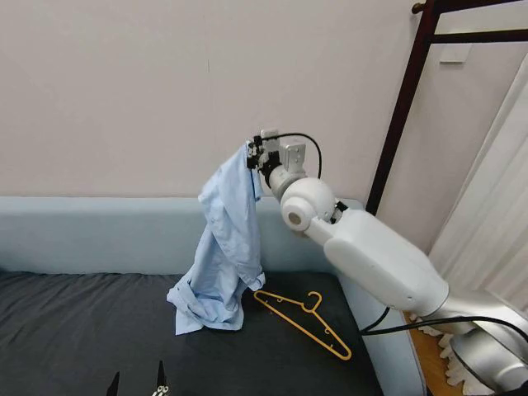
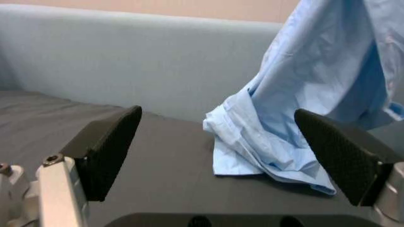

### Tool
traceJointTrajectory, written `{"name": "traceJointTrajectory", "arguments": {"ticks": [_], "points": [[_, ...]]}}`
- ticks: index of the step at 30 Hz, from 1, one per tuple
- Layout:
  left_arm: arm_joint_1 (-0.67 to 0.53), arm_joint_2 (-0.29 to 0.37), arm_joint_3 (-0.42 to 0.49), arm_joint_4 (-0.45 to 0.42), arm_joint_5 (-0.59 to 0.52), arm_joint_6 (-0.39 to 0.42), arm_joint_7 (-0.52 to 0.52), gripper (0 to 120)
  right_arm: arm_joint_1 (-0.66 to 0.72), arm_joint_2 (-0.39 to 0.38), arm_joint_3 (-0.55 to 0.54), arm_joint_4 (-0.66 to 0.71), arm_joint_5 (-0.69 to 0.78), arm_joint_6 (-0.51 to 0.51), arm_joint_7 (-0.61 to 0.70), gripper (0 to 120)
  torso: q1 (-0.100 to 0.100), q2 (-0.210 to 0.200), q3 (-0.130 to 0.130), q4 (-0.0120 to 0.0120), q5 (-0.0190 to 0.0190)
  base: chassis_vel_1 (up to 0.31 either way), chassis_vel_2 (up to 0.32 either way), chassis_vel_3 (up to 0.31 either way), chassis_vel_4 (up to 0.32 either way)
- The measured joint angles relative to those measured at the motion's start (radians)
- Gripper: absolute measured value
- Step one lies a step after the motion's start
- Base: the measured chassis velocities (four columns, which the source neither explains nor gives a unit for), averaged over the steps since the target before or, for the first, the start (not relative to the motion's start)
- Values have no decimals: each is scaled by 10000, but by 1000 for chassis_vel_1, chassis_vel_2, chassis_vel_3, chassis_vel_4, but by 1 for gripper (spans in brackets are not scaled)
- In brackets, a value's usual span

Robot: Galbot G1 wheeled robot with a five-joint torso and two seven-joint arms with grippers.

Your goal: Pick up the clothes from the sofa and hang them on the clothes hanger.

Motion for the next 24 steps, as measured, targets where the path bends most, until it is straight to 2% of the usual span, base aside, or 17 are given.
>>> {"name": "traceJointTrajectory", "arguments": {"ticks": [1, 2, 4, 6, 9, 12, 14, 17, 18, 20, 22, 24], "points": [[-14, 33, 1, 9, -23, -18, 0, 94, 85, 341, -28, -123, -1, 0, 206, 0, -1, 0, 0, 7, -3, 0, 0, 0, 0], [-14, 33, 1, 9, -23, -18, 0, 94, 85, 341, -28, -123, -1, 0, 206, 0, -1, 0, 0, 7, -3, 0, 0, 0, 0], [-26, 97, 1, 43, -51, -67, -6, 94, 482, 1174, 0, -617, 192, -7, 782, 0, 0, 1, -1, 12, -8, 0, 0, 0, 0], [-25, 121, 1, 48, -50, -100, -5, 94, 655, 1458, 94, -931, 252, -20, 1030, 0, -1, 1, -2, 17, -8, 0, 0, 0, 0], [-23, 176, 13, 64, -49, -155, -6, 94, 958, 1696, 315, -1709, 195, -24, 1577, 0, -1, 1, -1, 7, -4, 0, 0, 0, 0], [-50, 202, 61, 99, -50, -157, -6, 94, 962, 1402, 447, -1806, 326, -21, 2040, 0, 0, 0, -1, 3, -3, 0, 0, 0, 0], [-113, 222, 140, 149, -54, -152, -6, 94, 829, 912, 533, -1652, 450, -13, 2495, 0, 0, 0, -1, 1, 1, 0, 0, 0, 0], [-250, 215, 273, 240, -47, -96, -3, 94, 331, -345, 606, -720, 955, -280, 3534, 0, 1, 1, -1, -3, 2, 0, 0, 0, 0], [-250, 215, 273, 240, -47, -96, -3, 94, 331, -345, 606, -720, 955, -280, 3534, 0, 1, 1, -1, -3, 2, 0, 0, 0, 0], [-246, 181, 310, 251, 6, -99, 6, 94, -378, -1256, 320, 394, 1521, -690, 4193, 0, 0, 1, -3, -6, 1, 0, 0, 0, 0], [-137, 152, 306, 278, 42, -169, 15, 94, -1379, -1804, -52, 1433, 1635, -940, 4589, 0, 0, 0, 1, -6, 7, 0, 0, 0, 0], [-92, 140, 302, 298, 41, -195, 15, 94, -1848, -1847, -103, 1796, 1633, -1015, 4786, 0, 0, 1, -2, 0, 5, 0, 0, 0, 0]]}}
